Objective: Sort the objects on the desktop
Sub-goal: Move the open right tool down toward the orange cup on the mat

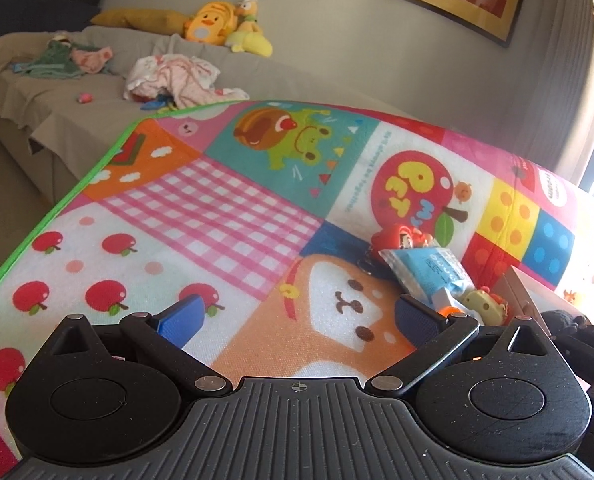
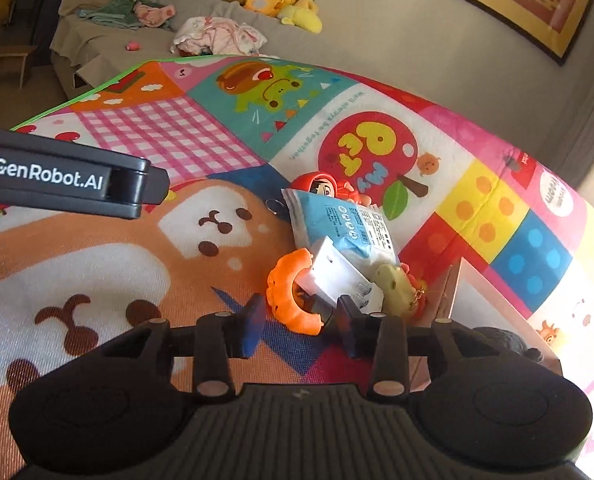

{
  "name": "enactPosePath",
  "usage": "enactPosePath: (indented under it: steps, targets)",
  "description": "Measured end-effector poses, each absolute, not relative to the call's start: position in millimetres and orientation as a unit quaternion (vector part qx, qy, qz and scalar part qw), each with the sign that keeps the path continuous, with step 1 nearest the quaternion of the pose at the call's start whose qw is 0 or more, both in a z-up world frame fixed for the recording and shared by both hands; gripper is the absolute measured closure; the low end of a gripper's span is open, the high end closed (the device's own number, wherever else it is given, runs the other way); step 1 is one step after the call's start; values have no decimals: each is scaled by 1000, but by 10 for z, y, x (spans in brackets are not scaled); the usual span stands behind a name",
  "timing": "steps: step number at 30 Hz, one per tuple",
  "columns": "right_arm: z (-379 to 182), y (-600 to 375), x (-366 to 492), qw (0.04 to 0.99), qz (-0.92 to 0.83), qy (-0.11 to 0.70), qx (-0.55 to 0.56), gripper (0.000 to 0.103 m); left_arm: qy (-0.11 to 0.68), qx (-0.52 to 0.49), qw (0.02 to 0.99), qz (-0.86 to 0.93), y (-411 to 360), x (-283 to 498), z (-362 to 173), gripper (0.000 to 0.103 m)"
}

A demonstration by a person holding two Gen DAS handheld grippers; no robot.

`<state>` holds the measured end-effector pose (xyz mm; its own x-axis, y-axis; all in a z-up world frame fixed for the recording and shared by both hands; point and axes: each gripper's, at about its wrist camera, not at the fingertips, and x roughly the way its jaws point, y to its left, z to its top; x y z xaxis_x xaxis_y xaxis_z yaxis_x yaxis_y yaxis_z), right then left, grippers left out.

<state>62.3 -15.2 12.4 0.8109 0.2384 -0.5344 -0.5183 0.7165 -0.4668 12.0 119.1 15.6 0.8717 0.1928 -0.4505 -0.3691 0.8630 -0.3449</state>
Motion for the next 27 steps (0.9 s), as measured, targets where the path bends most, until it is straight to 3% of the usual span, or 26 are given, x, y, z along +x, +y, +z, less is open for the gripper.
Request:
enactPosePath:
  steps: [3,4,6,12,14,15,21,25,27]
  targets:
    - [-14,-34,661,891,211,221,-335,63,206,-223,941,147,1223,125,144,0]
    - [-52,-2,668,887,212,222,-344,76,204,-223,941,148,1230,124,145,0]
    - [-71,39,643,881,217,226,-354,88,200,-227,941,151,1251,108,151,0]
    - [369,-182,288,862,352,253,-265,89,191,-252,934,168,1341,60,160,0]
    - [431,-220,220,869,337,233,-277,81,192,-252,934,168,1338,60,158,0]
    - [428,-232,235,876,319,224,-285,77,193,-251,934,169,1334,60,157,0]
    - [99,-236,663,889,220,261,-306,77,193,-253,932,173,1342,64,142,0]
    - [-113,-171,712,892,189,231,-339,77,196,-250,932,172,1338,80,131,0]
    - [-143,-136,664,890,178,221,-358,84,198,-245,934,171,1325,91,126,0]
